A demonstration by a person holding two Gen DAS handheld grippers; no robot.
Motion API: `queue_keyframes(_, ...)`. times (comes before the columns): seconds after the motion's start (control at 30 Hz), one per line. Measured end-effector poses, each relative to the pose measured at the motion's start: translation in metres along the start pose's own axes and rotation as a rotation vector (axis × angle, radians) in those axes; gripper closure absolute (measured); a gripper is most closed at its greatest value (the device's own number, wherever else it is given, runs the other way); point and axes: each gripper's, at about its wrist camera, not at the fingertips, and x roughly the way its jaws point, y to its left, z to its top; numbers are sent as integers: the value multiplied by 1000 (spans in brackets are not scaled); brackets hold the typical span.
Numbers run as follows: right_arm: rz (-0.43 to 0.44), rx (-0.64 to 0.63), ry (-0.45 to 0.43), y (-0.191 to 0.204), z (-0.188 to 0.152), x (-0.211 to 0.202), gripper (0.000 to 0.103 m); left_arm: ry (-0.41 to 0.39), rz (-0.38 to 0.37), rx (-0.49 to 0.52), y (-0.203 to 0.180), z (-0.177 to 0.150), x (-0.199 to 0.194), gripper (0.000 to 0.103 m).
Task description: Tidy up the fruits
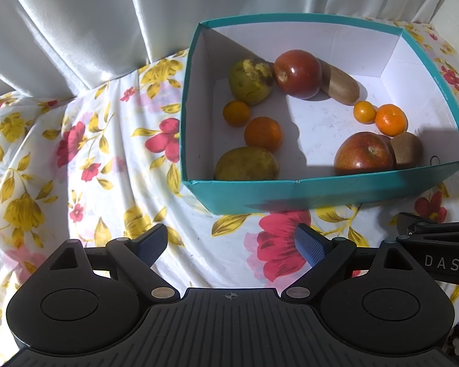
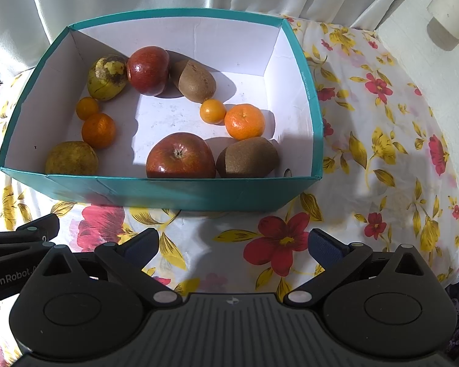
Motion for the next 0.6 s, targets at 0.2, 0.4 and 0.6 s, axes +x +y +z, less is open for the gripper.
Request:
queue_keyframes(0.2, -4, -4, -1, 0, 0, 0, 0, 2, 1, 1, 0, 0, 0, 9)
queue_keyframes(0.4, -6, -8, 3, 2, 1, 2, 0, 7, 0, 0, 1, 1, 3, 9)
queue_keyframes(0.6, -9, -10, 9, 3, 2, 3, 0, 10, -1, -1, 1, 1, 4, 9)
